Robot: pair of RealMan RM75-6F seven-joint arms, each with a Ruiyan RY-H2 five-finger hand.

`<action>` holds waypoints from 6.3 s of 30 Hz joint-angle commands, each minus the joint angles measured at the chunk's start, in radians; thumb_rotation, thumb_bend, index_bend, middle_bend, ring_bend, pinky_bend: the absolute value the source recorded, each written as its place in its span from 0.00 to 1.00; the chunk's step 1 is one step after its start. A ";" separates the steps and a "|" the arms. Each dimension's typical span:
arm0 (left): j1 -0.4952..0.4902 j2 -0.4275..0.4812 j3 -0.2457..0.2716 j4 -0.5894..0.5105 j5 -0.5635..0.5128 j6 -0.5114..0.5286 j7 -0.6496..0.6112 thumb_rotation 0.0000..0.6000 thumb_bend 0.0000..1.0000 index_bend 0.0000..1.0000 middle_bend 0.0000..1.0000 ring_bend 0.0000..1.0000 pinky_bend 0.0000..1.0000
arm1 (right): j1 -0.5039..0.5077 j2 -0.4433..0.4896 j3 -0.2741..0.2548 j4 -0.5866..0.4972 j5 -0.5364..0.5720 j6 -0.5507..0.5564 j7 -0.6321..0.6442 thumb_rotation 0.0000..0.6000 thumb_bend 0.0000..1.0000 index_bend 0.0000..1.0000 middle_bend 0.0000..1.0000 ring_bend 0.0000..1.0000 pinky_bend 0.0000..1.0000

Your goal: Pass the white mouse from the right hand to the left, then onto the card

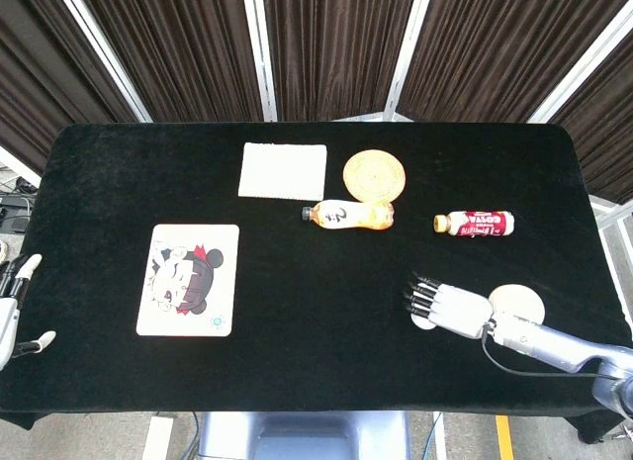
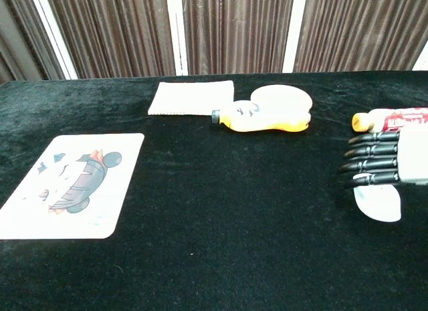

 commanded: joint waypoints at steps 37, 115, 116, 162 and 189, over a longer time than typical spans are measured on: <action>-0.019 -0.015 0.004 -0.005 -0.031 -0.018 0.038 1.00 0.00 0.00 0.00 0.00 0.00 | 0.017 -0.233 -0.118 0.306 0.130 0.180 0.207 1.00 0.51 0.46 0.51 0.35 0.48; -0.444 -0.141 -0.026 0.137 0.306 -0.478 -0.153 1.00 0.00 0.00 0.00 0.00 0.00 | -0.220 0.356 0.026 -0.830 0.859 0.299 -0.185 1.00 0.00 0.02 0.00 0.00 0.00; -0.475 -0.163 -0.034 0.140 0.315 -0.507 -0.140 1.00 0.00 0.00 0.00 0.00 0.00 | -0.245 0.359 0.025 -0.864 0.878 0.305 -0.169 1.00 0.00 0.01 0.00 0.00 0.00; -1.149 -0.808 0.165 0.948 0.678 -0.578 -0.382 1.00 0.22 0.63 0.48 0.43 0.39 | -0.466 0.311 0.187 -0.905 1.023 0.254 -0.214 1.00 0.00 0.01 0.00 0.00 0.00; -0.830 -0.519 0.490 1.396 0.859 0.096 -0.610 1.00 0.22 0.69 0.51 0.45 0.41 | -0.476 0.251 0.220 -0.943 1.027 0.232 -0.378 1.00 0.00 0.01 0.00 0.00 0.00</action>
